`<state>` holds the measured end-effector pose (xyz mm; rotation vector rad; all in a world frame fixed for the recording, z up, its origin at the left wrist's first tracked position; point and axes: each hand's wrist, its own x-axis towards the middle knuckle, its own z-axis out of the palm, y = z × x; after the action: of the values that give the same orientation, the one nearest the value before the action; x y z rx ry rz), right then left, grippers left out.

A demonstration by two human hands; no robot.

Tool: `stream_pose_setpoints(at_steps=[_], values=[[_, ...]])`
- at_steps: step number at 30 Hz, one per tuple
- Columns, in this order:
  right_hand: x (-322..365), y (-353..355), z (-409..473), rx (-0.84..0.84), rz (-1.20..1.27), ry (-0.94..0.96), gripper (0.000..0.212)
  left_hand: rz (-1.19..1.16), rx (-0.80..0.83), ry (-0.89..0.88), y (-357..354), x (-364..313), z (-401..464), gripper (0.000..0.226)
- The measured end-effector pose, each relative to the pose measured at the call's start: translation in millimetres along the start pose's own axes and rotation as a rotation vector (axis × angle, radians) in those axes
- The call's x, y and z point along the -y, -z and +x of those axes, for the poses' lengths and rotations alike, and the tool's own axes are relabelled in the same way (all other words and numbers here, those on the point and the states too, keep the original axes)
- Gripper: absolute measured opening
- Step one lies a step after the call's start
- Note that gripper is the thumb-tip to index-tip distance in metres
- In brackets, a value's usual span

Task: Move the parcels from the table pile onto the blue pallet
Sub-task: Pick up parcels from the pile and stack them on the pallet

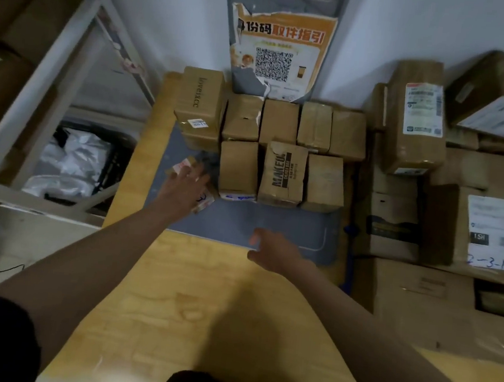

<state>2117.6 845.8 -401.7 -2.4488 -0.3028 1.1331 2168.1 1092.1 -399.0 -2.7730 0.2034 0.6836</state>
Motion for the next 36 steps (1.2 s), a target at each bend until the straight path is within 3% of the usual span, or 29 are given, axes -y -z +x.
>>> stream_pose_setpoints(at_steps=[7,14,19,23,28,36], values=[[-1.6,-2.6,5.9,0.026,0.021,-0.042,0.034,0.070,-0.102,0.004,-15.2,0.1,2.2,0.059],[24.1,-5.4,6.6,-0.012,0.067,0.013,0.051,0.068,0.102,-0.073,-20.5,-4.6,-31.3,0.097],[26.9,-8.7,-16.7,-0.047,0.113,0.055,0.067,-0.057,0.103,-0.224,-1.8,-34.5,-67.0,0.096],[12.2,-7.2,-54.6,-0.034,0.340,-0.079,0.052,-0.040,0.024,-0.277,19.9,-77.5,-91.4,0.095],[-30.3,-1.6,-114.4,-0.159,0.563,-0.155,0.042,-0.080,-0.055,-0.392,51.9,-137.3,-111.7,0.088],[-106.7,10.1,-195.7,-0.370,0.642,-0.133,0.035,-0.033,-0.189,-0.516,104.0,-224.7,-141.5,0.092]])
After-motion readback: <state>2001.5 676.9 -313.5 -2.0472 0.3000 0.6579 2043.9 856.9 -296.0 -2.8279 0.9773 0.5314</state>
